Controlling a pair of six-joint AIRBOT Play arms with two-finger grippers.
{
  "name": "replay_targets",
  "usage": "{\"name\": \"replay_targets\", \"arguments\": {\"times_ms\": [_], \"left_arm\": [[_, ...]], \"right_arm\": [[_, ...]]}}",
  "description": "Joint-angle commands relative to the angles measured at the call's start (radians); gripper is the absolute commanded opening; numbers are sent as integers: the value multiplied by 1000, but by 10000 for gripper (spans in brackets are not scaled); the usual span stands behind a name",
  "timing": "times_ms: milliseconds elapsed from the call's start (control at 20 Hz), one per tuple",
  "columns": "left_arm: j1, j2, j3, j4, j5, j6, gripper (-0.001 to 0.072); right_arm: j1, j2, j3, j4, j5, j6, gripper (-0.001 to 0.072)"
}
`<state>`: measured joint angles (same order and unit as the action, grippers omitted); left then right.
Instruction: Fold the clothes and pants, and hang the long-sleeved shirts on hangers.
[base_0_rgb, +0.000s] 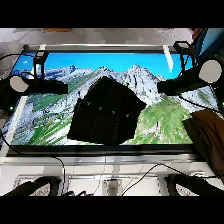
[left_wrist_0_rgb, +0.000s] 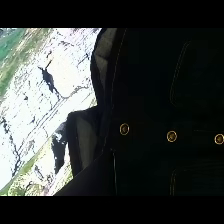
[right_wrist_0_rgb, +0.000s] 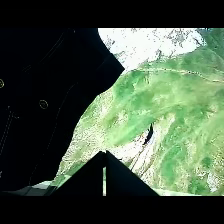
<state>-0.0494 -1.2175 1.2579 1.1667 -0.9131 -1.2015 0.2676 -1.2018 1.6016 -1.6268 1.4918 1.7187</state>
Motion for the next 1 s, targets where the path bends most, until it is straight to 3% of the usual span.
{"name": "replay_targets", "arguments": {"times_ms": [0, 400, 550, 750, 950], "left_arm": [[1, 0, 0, 0, 0, 0, 12], [1, 0, 0, 0, 0, 0, 12], [1, 0, 0, 0, 0, 0, 12], [1, 0, 0, 0, 9, 0, 12], [1, 6, 0, 0, -19, -3, 12]], "right_arm": [[1, 1, 0, 0, 0, 0, 32], [1, 0, 0, 1, -11, 0, 32], [1, 0, 0, -16, -130, -13, 33], [-38, 2, -22, -64, -1, -287, 31], [-166, 120, -347, 162, 29, -479, 31]]}}
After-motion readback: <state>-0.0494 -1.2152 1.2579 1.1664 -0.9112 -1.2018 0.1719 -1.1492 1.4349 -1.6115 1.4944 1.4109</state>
